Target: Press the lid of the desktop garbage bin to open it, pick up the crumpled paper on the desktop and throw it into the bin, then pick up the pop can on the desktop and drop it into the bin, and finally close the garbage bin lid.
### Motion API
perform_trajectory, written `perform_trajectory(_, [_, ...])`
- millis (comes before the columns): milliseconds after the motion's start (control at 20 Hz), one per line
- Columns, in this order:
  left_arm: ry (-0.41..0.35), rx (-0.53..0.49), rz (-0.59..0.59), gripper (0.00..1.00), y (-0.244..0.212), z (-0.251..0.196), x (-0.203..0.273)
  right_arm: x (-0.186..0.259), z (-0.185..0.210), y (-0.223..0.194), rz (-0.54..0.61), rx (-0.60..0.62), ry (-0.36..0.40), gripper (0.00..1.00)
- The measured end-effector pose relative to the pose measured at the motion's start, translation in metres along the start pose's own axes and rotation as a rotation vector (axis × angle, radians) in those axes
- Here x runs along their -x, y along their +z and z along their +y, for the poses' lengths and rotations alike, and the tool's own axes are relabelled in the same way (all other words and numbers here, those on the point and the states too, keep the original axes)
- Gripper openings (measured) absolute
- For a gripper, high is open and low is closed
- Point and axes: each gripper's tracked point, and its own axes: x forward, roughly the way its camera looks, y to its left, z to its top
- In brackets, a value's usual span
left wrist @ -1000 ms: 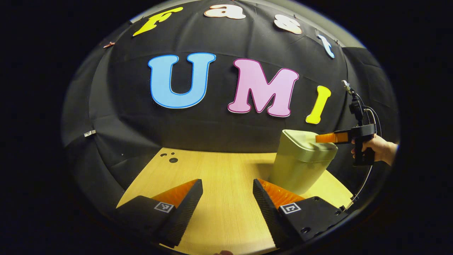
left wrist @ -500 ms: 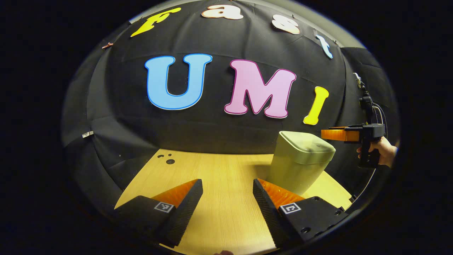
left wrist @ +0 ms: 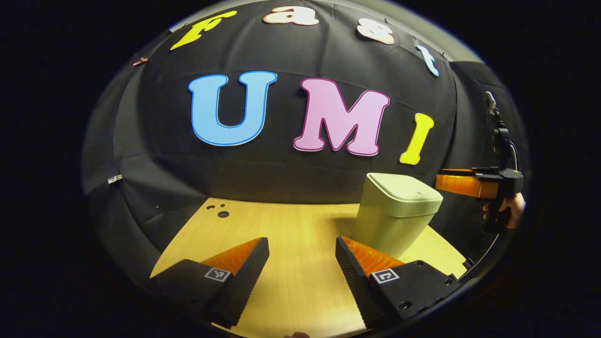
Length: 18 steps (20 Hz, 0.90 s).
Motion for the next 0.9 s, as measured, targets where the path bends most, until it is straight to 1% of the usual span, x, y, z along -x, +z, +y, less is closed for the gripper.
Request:
perform_trajectory(150, [-0.002,0.000,0.001,0.93,0.000,-0.003,-0.001,0.005,0.017,-0.007,-0.013,0.000,0.038,0.99])
perform_trajectory(350, [-0.007,-0.001,0.002,0.93,0.000,-0.005,-0.002,0.007,0.030,-0.018,-0.010,0.016,0.058,0.99])
perform_trajectory(400, [-0.007,0.000,0.003,0.94,0.000,-0.007,-0.003,0.008,0.033,-0.022,-0.005,0.019,0.061,0.99])
perform_trajectory(450, [-0.009,0.001,0.004,0.93,-0.001,-0.007,-0.004,0.007,0.034,-0.026,0.001,0.020,0.066,0.99])
perform_trajectory(900, [-0.010,0.004,0.010,0.93,-0.001,-0.006,-0.007,0.006,0.040,-0.052,0.054,-0.009,0.070,0.99])
